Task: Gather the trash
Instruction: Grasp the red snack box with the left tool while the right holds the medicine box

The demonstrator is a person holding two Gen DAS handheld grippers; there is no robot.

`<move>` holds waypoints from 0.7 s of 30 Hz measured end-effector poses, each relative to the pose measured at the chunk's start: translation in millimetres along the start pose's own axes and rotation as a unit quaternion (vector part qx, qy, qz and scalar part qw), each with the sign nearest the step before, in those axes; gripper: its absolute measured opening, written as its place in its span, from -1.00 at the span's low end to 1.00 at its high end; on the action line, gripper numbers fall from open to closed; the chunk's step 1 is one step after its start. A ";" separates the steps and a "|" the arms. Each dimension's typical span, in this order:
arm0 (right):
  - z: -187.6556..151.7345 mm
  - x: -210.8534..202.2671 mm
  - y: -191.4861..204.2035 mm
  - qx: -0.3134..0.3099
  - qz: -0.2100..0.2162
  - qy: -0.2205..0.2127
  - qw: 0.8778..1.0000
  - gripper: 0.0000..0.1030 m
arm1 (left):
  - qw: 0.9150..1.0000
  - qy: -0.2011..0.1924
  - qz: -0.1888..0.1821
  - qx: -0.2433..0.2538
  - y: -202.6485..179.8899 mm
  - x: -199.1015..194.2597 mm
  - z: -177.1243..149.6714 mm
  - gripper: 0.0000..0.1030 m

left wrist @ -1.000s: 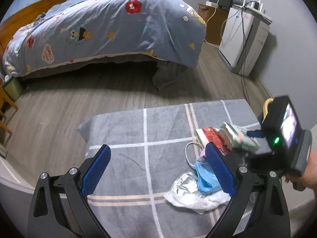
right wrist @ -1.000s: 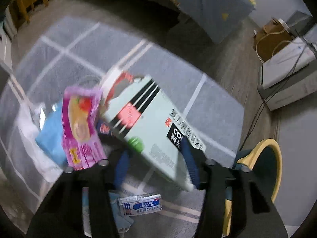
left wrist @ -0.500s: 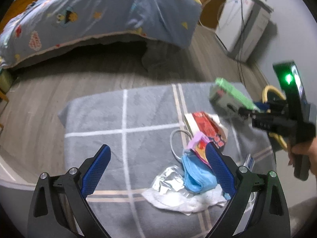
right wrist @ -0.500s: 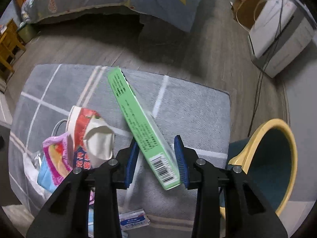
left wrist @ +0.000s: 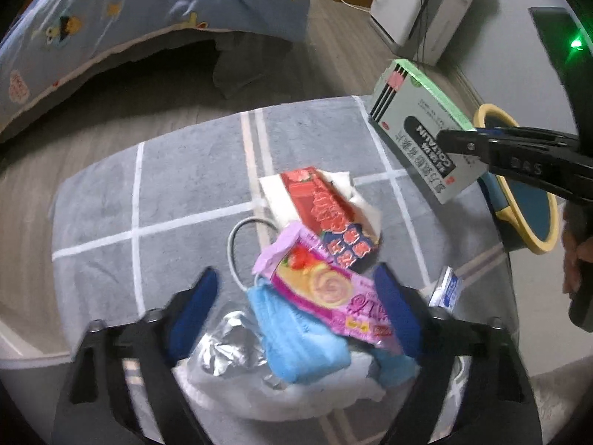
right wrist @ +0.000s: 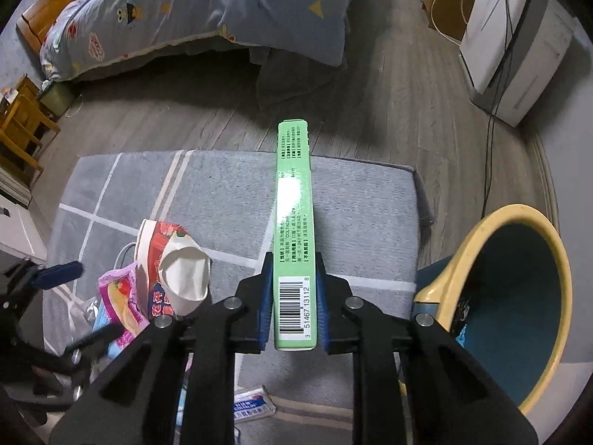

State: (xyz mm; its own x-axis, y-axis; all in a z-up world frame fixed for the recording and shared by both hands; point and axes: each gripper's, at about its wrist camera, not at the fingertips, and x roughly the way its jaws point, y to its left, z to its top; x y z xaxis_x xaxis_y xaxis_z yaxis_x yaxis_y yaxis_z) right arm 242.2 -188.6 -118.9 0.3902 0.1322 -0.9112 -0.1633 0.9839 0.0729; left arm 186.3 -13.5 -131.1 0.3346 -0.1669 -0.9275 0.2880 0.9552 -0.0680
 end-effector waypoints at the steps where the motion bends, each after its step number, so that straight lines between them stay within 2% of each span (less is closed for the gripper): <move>1: -2.1 -2.6 -0.1 0.001 0.000 -0.003 1.000 -0.63 | 1.000 -0.008 0.010 0.006 -3.1 -1.4 2.1 0.53; 4: -4.5 -9.2 -7.7 0.007 0.007 -0.011 1.000 -0.63 | 0.999 -0.036 0.018 0.029 -15.3 -7.7 10.9 0.53; 6: -5.9 -13.6 -12.9 0.012 0.012 -0.016 1.000 -0.63 | 0.999 -0.037 -0.003 0.016 -18.8 -6.3 16.9 0.52; 8: -6.9 -16.2 -16.4 0.014 0.015 -0.018 1.000 -0.63 | 0.999 -0.029 -0.015 -0.001 -22.9 0.7 24.1 0.44; 15: -9.6 -22.2 -38.7 0.024 0.018 -0.023 0.999 -0.63 | 1.000 0.006 0.000 0.013 -36.3 29.9 37.6 -0.02; 17: -10.3 -22.9 -43.6 0.028 0.019 -0.024 0.999 -0.64 | 1.000 0.014 -0.003 0.014 -37.7 35.7 40.1 -0.07; 18: -10.5 -22.7 -44.8 0.030 0.020 -0.024 0.999 -0.64 | 1.000 0.014 -0.005 0.013 -38.0 36.1 40.8 -0.16; 19: -10.9 -22.9 -46.7 0.031 0.021 -0.025 0.999 -0.63 | 1.000 0.014 -0.004 0.013 -38.9 36.9 41.7 -0.39; 21: -11.6 -22.9 -49.5 0.031 0.022 -0.024 0.999 -0.64 | 1.000 0.014 -0.005 0.019 -41.6 36.3 41.7 -0.57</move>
State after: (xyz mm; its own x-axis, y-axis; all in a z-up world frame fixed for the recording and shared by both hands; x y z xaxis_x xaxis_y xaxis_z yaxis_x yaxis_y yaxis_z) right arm 230.8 -241.7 -106.3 0.4278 0.1797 -0.8858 -0.1262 0.9823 0.1383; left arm 223.9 -69.5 -146.6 0.3058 -0.1681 -0.9371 0.3253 0.9435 -0.0631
